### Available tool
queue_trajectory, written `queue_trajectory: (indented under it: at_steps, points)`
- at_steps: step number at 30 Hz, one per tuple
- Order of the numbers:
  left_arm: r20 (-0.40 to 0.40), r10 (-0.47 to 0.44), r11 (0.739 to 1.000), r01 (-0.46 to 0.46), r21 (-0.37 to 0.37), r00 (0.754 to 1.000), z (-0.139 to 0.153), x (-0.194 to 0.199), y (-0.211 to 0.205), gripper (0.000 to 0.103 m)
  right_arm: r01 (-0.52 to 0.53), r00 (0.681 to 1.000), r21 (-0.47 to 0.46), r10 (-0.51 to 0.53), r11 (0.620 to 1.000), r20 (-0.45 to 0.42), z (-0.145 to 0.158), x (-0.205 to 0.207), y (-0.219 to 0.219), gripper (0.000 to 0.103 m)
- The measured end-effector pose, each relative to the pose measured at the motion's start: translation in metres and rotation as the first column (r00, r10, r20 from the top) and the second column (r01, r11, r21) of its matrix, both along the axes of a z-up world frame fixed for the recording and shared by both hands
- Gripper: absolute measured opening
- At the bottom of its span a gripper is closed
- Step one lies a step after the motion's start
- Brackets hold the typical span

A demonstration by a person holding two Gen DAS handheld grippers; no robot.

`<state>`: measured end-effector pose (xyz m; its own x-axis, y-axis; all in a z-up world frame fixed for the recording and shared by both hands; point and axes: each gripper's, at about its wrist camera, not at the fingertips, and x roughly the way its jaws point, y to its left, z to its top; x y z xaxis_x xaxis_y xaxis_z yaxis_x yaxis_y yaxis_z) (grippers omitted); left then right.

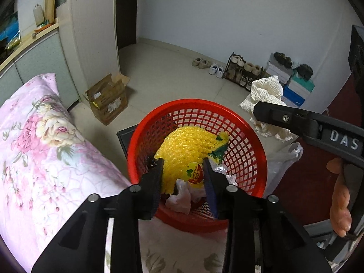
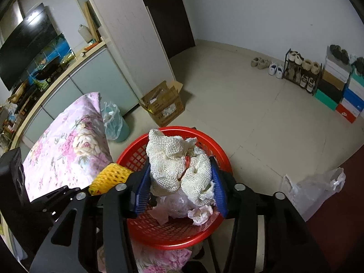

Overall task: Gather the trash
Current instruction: 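Open both tools to drop the sponge and gloves into the basket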

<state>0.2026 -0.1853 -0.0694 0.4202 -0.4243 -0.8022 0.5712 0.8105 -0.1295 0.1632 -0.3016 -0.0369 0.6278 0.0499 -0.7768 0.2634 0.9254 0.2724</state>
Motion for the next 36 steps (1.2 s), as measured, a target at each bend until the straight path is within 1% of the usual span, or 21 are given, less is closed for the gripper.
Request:
queue_trajectory:
  at_steps: [1, 2, 4, 6, 8, 13, 16, 19, 22, 25, 27, 29, 33, 35, 36]
  points:
    - [0.003, 0.002, 1.000, -0.002, 0.003, 1.000, 0.000, 0.002, -0.002, 0.043, 0.002, 1.000, 0.011, -0.002, 1.000, -0.002, -0.001, 0.001, -0.001, 0.052]
    - [0.006, 0.004, 1.000, -0.004, 0.005, 1.000, 0.000, 0.003, -0.003, 0.045, 0.004, 1.000, 0.016, -0.004, 1.000, -0.002, -0.002, 0.002, -0.002, 0.055]
    - [0.012, 0.012, 1.000, -0.012, 0.010, 1.000, -0.002, 0.005, -0.005, 0.053, 0.011, 1.000, 0.027, -0.011, 1.000, -0.001, -0.002, 0.002, -0.004, 0.058]
    - [0.017, 0.019, 1.000, -0.020, 0.008, 1.000, -0.002, 0.006, -0.005, 0.059, 0.013, 1.000, 0.033, -0.013, 0.999, 0.003, -0.003, 0.003, -0.006, 0.060]
    - [0.021, 0.028, 1.000, -0.028, 0.004, 0.999, -0.003, 0.007, -0.006, 0.063, 0.017, 1.000, 0.048, -0.018, 0.999, 0.007, -0.003, 0.003, -0.008, 0.066]
    - [0.034, 0.033, 0.999, -0.033, 0.001, 0.999, -0.002, 0.006, -0.007, 0.072, 0.030, 0.999, 0.065, -0.031, 0.997, 0.014, -0.004, 0.001, -0.012, 0.067]
    - [0.039, 0.037, 0.999, -0.037, -0.003, 0.999, -0.001, 0.006, -0.005, 0.076, 0.033, 0.999, 0.067, -0.035, 0.997, 0.017, -0.003, -0.001, -0.014, 0.067]
    - [0.039, 0.047, 0.999, -0.046, -0.027, 0.998, 0.005, 0.007, 0.003, 0.077, 0.042, 0.999, 0.067, -0.044, 0.997, 0.023, -0.002, -0.005, -0.016, 0.068]
    - [0.049, 0.083, 0.995, -0.081, -0.060, 0.995, 0.015, 0.011, 0.018, 0.078, 0.050, 0.998, 0.064, -0.052, 0.997, 0.030, 0.000, -0.009, -0.019, 0.069]
    - [0.061, 0.117, 0.991, -0.112, -0.076, 0.991, 0.025, 0.011, 0.032, 0.079, 0.055, 0.998, 0.059, -0.057, 0.997, 0.039, 0.002, -0.013, -0.019, 0.072]
    - [0.069, 0.147, 0.986, -0.141, -0.084, 0.987, 0.030, 0.010, 0.043, 0.079, 0.053, 0.997, 0.052, -0.056, 0.997, 0.044, 0.003, -0.016, -0.018, 0.075]
    - [0.090, 0.187, 0.981, -0.180, -0.073, 0.978, 0.035, 0.007, 0.054, 0.079, 0.053, 0.997, 0.041, -0.055, 0.998, 0.053, 0.004, -0.018, -0.015, 0.079]
    - [0.143, 0.243, 0.970, -0.240, -0.038, 0.960, 0.041, -0.004, 0.072, 0.081, 0.023, 0.997, 0.024, -0.024, 0.999, 0.075, 0.006, -0.024, -0.004, 0.080]
    - [0.164, 0.285, 0.958, -0.284, -0.029, 0.944, 0.043, -0.011, 0.086, 0.082, 0.002, 0.996, 0.012, -0.003, 1.000, 0.087, 0.008, -0.028, 0.004, 0.088]
    - [0.170, 0.309, 0.951, -0.309, -0.026, 0.936, 0.043, -0.015, 0.093, 0.082, -0.005, 0.996, 0.008, 0.005, 1.000, 0.094, 0.009, -0.030, 0.009, 0.090]
